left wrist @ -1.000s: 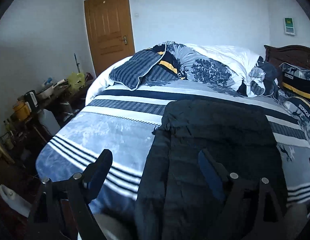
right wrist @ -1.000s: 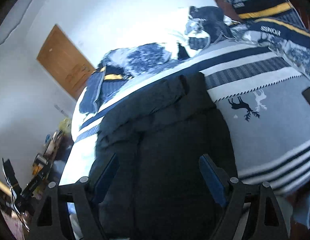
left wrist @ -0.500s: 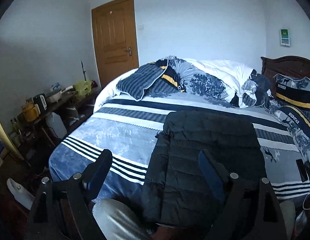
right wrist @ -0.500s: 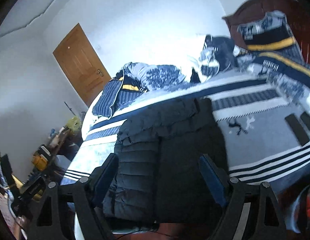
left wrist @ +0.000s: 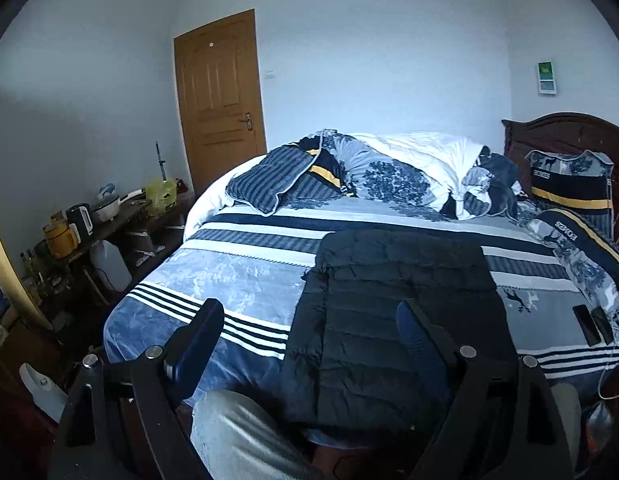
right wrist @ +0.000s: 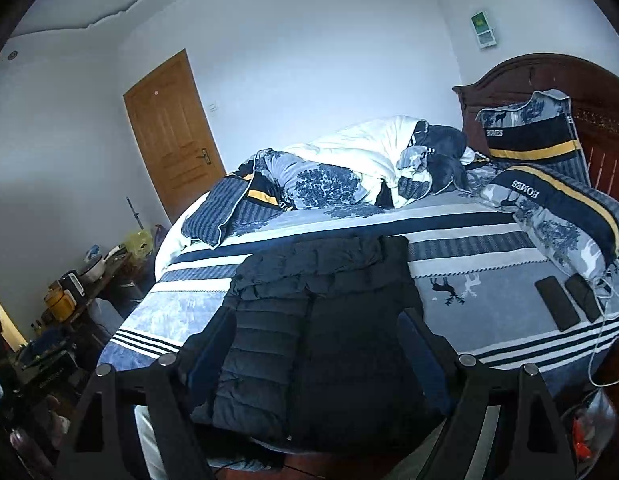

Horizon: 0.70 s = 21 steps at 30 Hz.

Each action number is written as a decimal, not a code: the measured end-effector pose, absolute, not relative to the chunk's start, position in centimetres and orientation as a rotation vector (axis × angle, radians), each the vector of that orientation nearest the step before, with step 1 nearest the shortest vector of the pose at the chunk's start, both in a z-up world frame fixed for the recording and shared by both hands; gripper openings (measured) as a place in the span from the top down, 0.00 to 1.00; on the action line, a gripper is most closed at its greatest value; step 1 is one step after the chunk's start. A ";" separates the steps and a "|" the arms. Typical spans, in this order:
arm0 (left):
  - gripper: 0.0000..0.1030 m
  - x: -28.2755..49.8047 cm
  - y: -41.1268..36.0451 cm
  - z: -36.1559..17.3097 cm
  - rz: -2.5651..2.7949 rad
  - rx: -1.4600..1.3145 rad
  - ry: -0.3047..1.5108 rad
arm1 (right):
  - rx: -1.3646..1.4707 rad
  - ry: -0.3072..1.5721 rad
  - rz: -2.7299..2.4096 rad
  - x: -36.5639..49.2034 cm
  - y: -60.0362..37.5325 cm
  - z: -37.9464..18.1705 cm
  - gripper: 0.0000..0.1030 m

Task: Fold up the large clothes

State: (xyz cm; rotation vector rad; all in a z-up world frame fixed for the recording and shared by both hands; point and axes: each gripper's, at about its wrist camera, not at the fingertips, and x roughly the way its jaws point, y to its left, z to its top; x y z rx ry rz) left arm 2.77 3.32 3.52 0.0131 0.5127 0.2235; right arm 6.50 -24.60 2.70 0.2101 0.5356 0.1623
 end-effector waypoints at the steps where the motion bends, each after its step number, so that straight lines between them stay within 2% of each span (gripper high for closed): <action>1: 0.14 2.5 3.2 3.7 0.212 0.008 0.513 | 0.213 0.540 0.161 6.2 -24.8 2.6 0.17; 10: 0.13 1.1 1.6 4.4 0.167 0.024 0.488 | 0.180 0.523 0.133 4.1 -25.5 3.2 0.17; 21: 0.12 1.7 0.6 3.1 0.167 0.052 0.541 | 0.185 0.542 0.133 4.3 -25.5 2.6 0.17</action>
